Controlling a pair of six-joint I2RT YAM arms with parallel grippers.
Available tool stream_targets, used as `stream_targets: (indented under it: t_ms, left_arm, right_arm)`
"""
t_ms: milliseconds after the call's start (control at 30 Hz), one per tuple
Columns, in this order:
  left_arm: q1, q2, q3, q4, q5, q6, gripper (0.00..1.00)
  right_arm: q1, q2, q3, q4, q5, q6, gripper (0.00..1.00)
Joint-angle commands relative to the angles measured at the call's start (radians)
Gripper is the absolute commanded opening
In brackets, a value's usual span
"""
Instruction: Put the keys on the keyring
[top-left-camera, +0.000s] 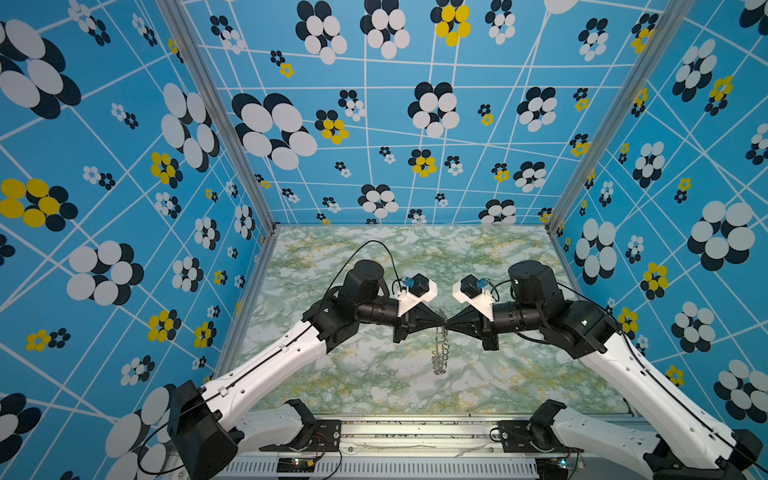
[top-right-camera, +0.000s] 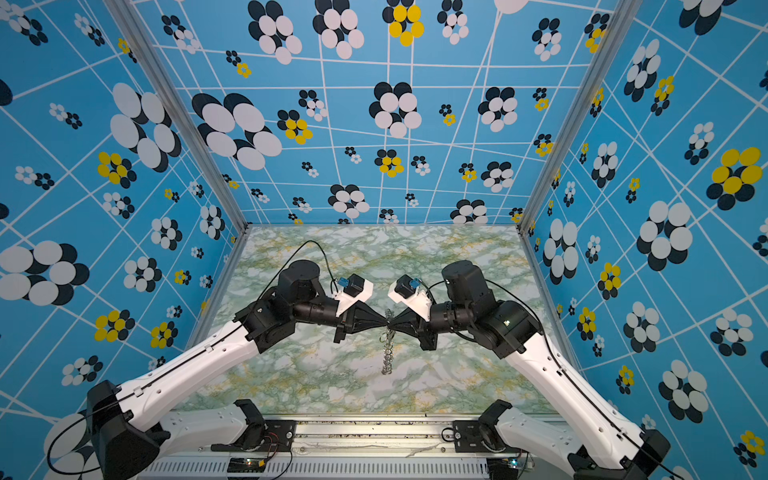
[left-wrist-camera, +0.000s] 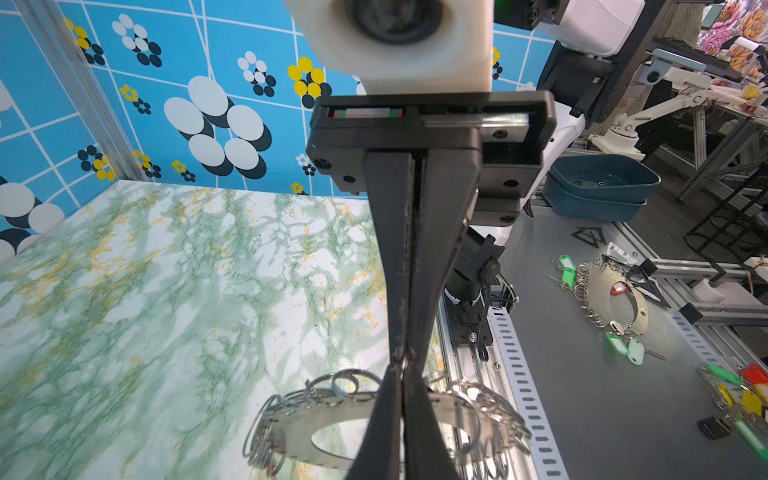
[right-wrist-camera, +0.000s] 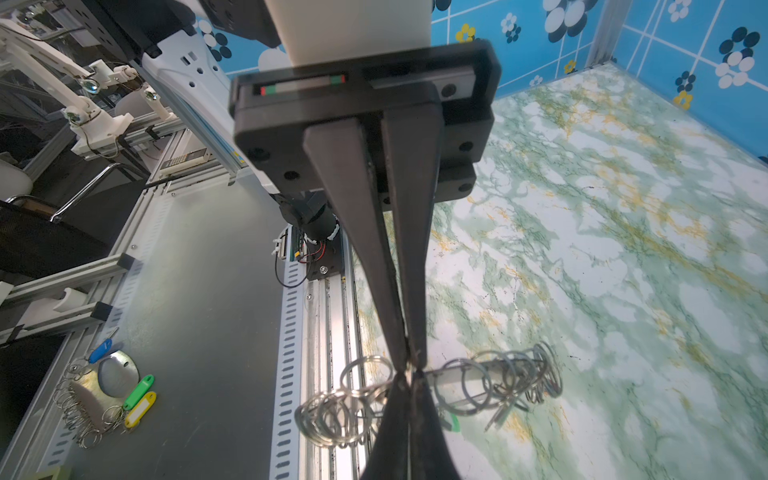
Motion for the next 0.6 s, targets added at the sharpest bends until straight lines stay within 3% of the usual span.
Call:
stream_targets:
  t_ms: [0, 333, 467, 567]
  left_arm:
    - [-0.026, 0.024, 0.026, -0.053, -0.005, 0.034, 0.01]
    - [-0.038, 0.014, 0.026, -0.044, -0.040, 0.059, 0.00]
    - [-0.029, -0.017, -0.007, 0.032, -0.059, 0.036, 0.00]
    - [-0.015, -0.043, -0.037, 0.102, -0.058, 0.007, 0.00]
  right_arm:
    - [0.007, -0.017, 0.033, 0.071, -0.035, -0.005, 0.00]
    - [0.007, -0.028, 0.020, 0.081, -0.014, 0.002, 0.00]
    - [0.007, -0.038, 0.011, 0.082, 0.016, 0.005, 0.12]
    - [0.007, -0.049, 0.003, 0.082, 0.046, 0.007, 0.28]
